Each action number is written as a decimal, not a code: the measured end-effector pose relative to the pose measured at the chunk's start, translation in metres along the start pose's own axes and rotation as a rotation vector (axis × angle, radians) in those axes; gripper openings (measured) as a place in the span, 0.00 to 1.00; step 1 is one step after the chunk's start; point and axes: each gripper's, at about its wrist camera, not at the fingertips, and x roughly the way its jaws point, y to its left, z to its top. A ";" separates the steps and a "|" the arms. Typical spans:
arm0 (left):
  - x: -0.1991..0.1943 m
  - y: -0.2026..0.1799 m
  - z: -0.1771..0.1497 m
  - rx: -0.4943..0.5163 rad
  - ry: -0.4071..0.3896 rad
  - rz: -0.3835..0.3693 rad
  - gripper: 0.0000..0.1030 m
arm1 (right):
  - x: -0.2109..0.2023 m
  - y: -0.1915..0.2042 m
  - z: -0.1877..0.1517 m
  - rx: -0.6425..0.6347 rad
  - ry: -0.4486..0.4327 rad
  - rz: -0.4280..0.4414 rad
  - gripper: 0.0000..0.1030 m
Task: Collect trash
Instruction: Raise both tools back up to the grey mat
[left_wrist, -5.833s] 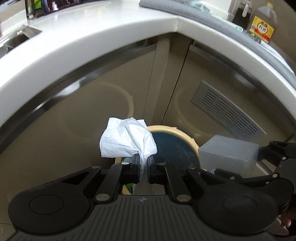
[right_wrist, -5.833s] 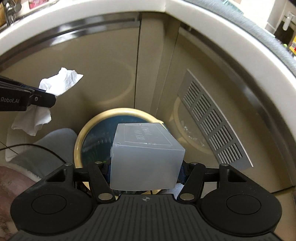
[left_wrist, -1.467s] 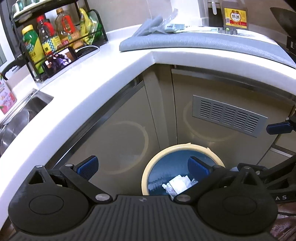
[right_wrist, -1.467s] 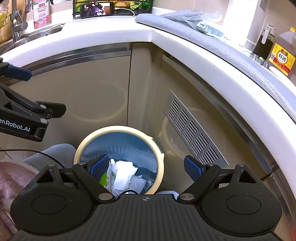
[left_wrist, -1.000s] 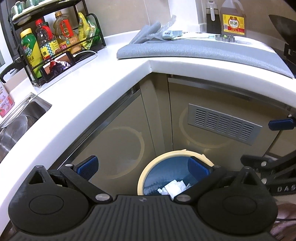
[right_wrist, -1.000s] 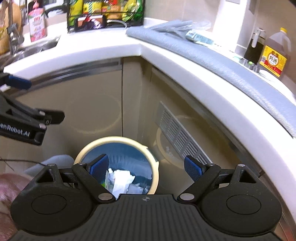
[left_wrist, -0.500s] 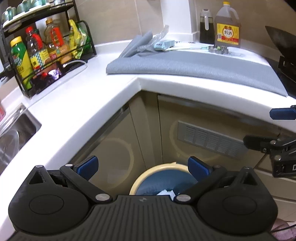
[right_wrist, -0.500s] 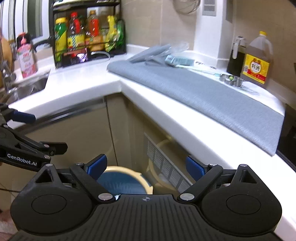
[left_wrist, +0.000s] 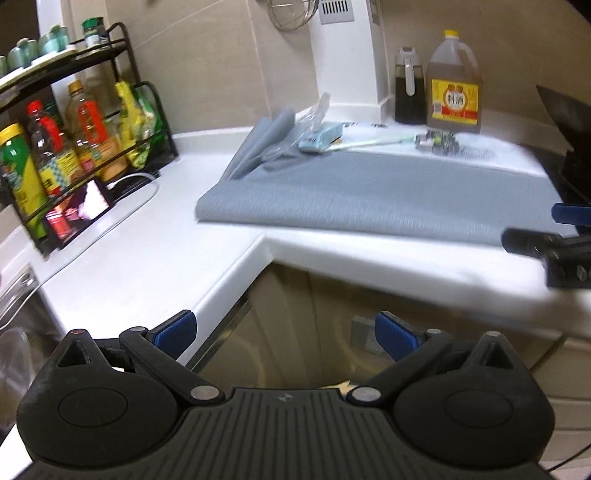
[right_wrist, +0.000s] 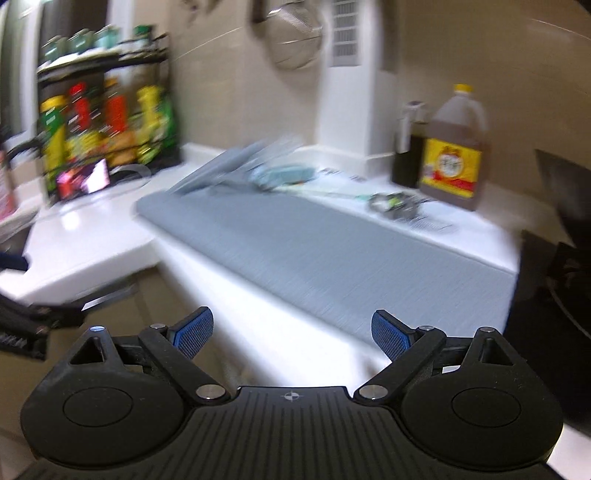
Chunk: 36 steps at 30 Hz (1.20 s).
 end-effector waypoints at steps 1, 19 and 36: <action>0.003 -0.001 0.005 -0.001 -0.003 -0.007 1.00 | 0.007 -0.006 0.005 0.024 -0.008 -0.011 0.91; 0.071 -0.011 0.072 0.092 0.028 0.007 1.00 | 0.230 -0.084 0.105 0.200 0.103 -0.274 0.97; 0.221 -0.088 0.215 0.324 -0.024 -0.254 1.00 | 0.187 -0.126 0.066 0.283 0.069 -0.362 0.79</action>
